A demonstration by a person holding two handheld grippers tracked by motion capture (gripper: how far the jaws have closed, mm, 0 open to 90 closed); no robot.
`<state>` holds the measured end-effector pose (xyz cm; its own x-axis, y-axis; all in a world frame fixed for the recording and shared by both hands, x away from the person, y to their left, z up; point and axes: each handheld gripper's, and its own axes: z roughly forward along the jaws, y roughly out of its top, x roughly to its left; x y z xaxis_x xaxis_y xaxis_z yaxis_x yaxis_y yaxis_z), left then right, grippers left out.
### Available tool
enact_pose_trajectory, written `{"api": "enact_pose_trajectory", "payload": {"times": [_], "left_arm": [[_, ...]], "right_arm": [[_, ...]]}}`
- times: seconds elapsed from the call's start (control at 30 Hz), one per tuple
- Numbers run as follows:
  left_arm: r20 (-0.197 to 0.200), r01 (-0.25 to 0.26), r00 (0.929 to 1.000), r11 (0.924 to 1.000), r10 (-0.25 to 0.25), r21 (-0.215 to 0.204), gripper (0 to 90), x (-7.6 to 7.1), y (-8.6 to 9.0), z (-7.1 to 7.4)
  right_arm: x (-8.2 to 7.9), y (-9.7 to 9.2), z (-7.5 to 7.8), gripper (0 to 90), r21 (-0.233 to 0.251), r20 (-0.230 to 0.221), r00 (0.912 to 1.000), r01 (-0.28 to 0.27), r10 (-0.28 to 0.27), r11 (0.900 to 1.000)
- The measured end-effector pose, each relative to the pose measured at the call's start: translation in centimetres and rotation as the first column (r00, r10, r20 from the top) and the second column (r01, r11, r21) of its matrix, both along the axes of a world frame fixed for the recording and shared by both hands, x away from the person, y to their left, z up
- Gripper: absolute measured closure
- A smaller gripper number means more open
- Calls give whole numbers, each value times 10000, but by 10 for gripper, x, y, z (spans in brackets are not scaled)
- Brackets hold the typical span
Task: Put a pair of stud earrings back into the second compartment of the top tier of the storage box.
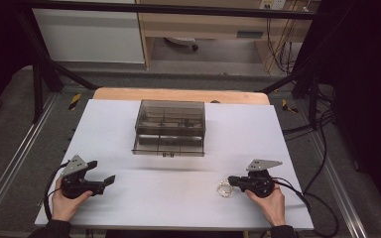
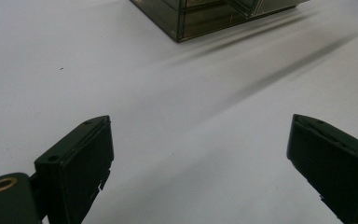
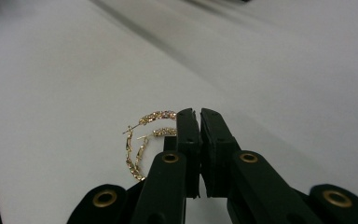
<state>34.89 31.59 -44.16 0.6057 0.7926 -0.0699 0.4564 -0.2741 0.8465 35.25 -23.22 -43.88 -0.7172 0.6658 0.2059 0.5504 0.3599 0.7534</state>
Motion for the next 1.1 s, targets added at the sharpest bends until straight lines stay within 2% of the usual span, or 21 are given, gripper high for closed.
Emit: {"api": "enact_pose_trajectory", "payload": {"times": [0.13, 0.37, 0.83, 1.1], "left_arm": [[9, -5, 10000, 10000, 5, -16, 70, 0, 0, 0], [-4, 12, 10000, 10000, -12, 20, 70, 0, 0, 0], [-3, 24, 10000, 10000, -24, 15, 72, 0, -1, 0], [-8, 34, 10000, 10000, -34, 22, 72, 0, -1, 0]], "right_arm": [[-1, 1, 5, 868, 71, 197, 9998, -31, 29, 10000], [-1, 2, 13, 868, 151, 247, 9997, -25, 22, 9999], [1, 10, 39, 869, 367, 624, 9980, -51, 28, 9993], [4, 16, 47, 868, 421, 734, 9973, -111, 80, 9991]]}}
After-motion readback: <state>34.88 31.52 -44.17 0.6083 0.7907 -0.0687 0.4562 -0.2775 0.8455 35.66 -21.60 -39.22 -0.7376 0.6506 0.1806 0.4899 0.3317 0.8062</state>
